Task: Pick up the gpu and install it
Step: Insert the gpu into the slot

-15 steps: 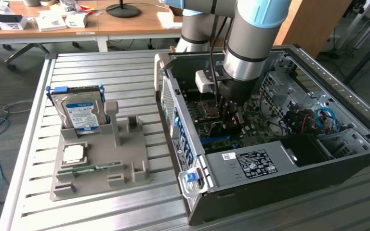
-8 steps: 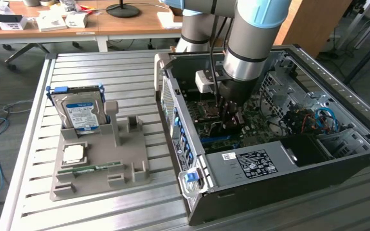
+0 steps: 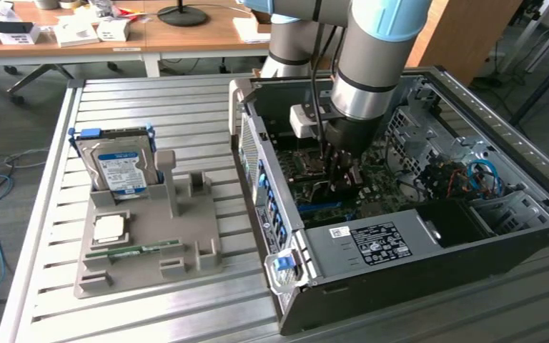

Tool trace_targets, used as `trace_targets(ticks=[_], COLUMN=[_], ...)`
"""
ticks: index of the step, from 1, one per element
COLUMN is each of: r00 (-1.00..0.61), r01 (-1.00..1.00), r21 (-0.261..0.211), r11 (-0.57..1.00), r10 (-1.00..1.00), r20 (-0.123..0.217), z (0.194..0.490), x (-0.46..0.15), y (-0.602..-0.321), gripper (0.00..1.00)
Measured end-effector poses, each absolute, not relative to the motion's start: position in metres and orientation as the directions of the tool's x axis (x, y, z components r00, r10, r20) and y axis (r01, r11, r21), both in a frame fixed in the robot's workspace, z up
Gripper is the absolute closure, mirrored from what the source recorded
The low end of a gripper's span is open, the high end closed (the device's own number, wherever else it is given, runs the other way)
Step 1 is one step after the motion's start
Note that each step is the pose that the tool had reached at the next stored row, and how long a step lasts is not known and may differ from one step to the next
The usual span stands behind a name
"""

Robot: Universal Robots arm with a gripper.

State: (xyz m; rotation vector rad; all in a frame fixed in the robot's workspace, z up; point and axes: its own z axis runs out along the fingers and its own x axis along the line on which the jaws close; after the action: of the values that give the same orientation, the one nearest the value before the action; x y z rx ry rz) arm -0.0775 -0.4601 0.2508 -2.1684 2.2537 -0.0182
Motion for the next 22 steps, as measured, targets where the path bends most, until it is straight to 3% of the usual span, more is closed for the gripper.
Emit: trace_targets(ticks=[22], r00=[-0.039], r01=[-0.999], r21=[-0.018], r11=[0.039], r10=[-0.999], r20=[-0.010], z=[0.2499], x=[-0.0782], y=[-0.4588], gripper=[0.74])
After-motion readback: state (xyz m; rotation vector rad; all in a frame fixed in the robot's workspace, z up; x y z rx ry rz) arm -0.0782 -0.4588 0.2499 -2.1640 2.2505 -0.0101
